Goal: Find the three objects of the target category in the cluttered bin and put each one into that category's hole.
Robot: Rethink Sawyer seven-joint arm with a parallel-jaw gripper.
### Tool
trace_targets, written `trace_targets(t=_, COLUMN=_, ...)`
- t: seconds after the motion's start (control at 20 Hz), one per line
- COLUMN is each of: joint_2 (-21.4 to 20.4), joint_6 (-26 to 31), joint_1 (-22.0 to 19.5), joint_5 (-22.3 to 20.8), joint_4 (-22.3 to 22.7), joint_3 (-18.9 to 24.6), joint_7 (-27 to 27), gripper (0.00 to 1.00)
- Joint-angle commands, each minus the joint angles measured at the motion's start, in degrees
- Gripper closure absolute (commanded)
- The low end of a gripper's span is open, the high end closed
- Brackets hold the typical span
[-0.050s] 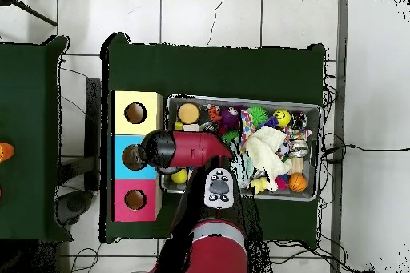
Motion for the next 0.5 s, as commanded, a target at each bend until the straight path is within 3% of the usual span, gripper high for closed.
trace_targets(t=0.05, joint_2=4.07, joint_6=-5.25, joint_1=0.6, joint_5=1.5, joint_4=2.55, joint_3=4.25, joint_7=10.46, gripper=0.0)
trace_targets(t=0.2, joint_2=2.88, joint_6=-1.97, joint_1=1.28, joint_5=0.64, joint_4=0.07, joint_3=3.2, joint_7=8.9, gripper=0.0)
trace_targets(t=0.5, joint_2=4.51, joint_6=-3.77, joint_1=0.64, joint_5=1.29, joint_4=-0.42, joint_3=4.25, joint_7=9.05, gripper=0.0)
